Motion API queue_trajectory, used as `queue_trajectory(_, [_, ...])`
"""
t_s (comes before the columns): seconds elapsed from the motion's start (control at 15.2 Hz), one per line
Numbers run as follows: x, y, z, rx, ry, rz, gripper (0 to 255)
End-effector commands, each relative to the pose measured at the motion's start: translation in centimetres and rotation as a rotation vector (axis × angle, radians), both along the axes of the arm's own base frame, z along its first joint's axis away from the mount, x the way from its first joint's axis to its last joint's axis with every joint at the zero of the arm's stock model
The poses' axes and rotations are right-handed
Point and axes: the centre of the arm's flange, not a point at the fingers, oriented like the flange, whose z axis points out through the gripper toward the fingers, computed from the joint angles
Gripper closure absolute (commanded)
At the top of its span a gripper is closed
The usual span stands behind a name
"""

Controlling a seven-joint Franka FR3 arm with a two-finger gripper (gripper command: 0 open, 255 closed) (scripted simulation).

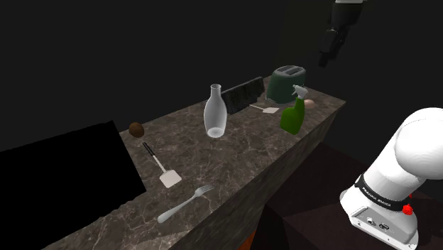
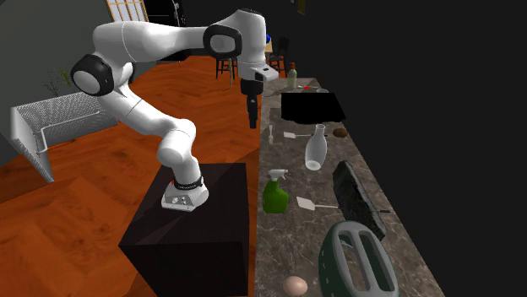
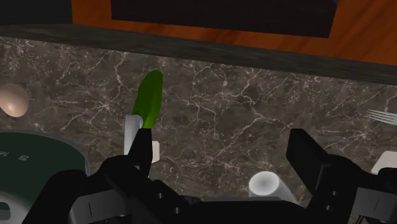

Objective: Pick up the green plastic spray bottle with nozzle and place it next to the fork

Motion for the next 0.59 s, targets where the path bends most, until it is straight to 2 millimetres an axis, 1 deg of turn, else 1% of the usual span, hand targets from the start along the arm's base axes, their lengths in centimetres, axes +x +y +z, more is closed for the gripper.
queue_trajectory(0.0, [0.0, 0.0, 0.0, 0.0, 0.0, 0.0, 0])
queue_trajectory(0.53, [4.8, -6.0, -7.6, 0.022, 0.003, -0.063, 0])
